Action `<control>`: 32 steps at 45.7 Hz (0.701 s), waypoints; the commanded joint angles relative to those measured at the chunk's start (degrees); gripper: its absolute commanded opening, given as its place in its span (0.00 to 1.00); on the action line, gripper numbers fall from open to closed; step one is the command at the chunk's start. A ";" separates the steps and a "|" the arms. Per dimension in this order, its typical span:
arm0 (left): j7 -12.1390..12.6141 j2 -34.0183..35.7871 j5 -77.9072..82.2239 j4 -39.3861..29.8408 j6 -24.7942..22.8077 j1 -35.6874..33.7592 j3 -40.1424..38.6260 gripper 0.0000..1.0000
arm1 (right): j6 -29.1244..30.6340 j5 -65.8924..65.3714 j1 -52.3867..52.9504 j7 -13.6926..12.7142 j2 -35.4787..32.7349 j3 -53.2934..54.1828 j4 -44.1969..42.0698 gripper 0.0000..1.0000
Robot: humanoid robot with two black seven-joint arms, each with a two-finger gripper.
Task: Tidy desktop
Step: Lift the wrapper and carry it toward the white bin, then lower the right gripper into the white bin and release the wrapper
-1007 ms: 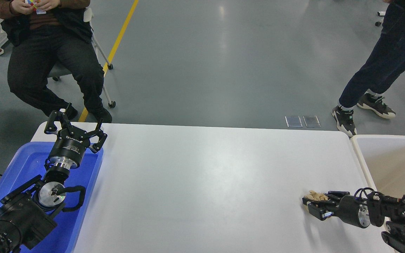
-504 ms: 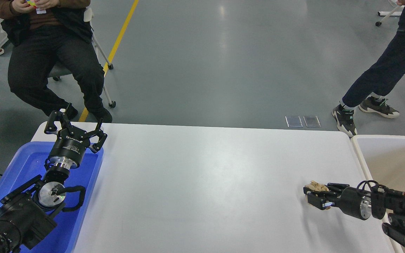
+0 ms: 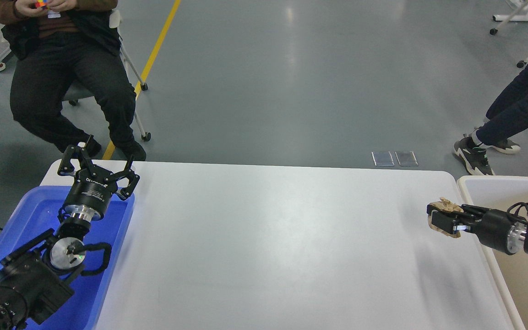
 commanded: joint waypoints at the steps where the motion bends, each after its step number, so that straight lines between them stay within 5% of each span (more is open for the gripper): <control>1: -0.01 0.00 0.02 0.00 0.00 0.00 0.00 1.00 | 7.05 2.67 9.20 0.14 -11.30 0.42 6.83 0.00; 19: -0.01 0.00 0.02 0.00 0.00 0.00 0.00 1.00 | 25.25 7.24 23.54 0.14 -21.24 1.22 5.96 0.00; 25: -0.01 0.00 0.02 0.00 0.00 0.00 0.00 1.00 | 24.90 7.33 22.31 0.14 -19.40 0.25 -3.69 0.00; 32: -0.01 0.00 0.02 0.00 0.00 0.00 0.00 1.00 | 24.63 10.31 12.57 0.14 -7.02 0.51 -24.07 0.00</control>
